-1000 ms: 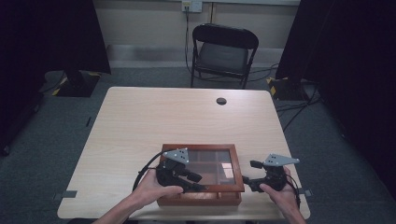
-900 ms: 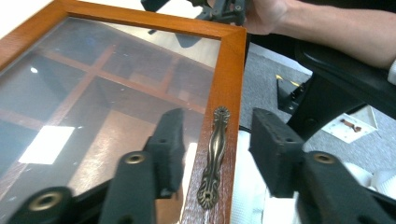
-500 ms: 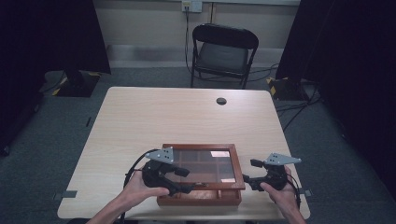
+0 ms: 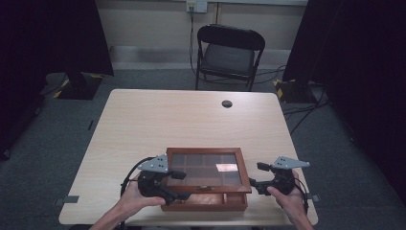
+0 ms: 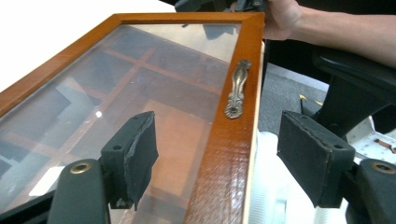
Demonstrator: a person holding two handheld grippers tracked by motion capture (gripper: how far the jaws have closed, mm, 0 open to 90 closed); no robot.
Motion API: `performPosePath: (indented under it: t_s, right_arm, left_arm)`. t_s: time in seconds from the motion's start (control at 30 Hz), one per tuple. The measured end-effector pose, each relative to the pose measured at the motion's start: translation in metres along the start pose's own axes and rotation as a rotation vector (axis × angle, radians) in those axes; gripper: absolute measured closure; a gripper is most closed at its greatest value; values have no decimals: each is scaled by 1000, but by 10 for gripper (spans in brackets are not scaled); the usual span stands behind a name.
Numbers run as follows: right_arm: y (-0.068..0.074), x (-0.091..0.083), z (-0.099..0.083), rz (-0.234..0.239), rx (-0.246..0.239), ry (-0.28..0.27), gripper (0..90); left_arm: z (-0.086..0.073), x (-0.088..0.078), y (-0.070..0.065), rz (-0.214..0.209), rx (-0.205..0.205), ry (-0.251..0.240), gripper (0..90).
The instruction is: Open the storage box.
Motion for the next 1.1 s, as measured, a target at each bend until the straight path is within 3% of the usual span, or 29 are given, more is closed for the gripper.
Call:
performPosePath:
  t_s: [0.6, 0.77, 1.1]
  right_arm:
    - [0, -1, 10, 1, 27, -37, 160]
    - [0, -1, 13, 3, 30, -45, 160]
    - [1, 1, 17, 1, 37, -52, 160]
  left_arm:
    - [-6, -15, 12, 58, 41, -70, 258]
    - [-8, -18, 12, 69, 66, -90, 251]
    - [-8, -25, 13, 87, 80, -127, 236]
Point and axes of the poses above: each handheld gripper's, and its own axes: x roughly forward along the jaws, z roughly out of its top, y roughly to its left, the point moved 5 cm from there along x, roughly forward along the jaws, and after that the axes turned 4 degrees about -z, right-handed, at the moved point
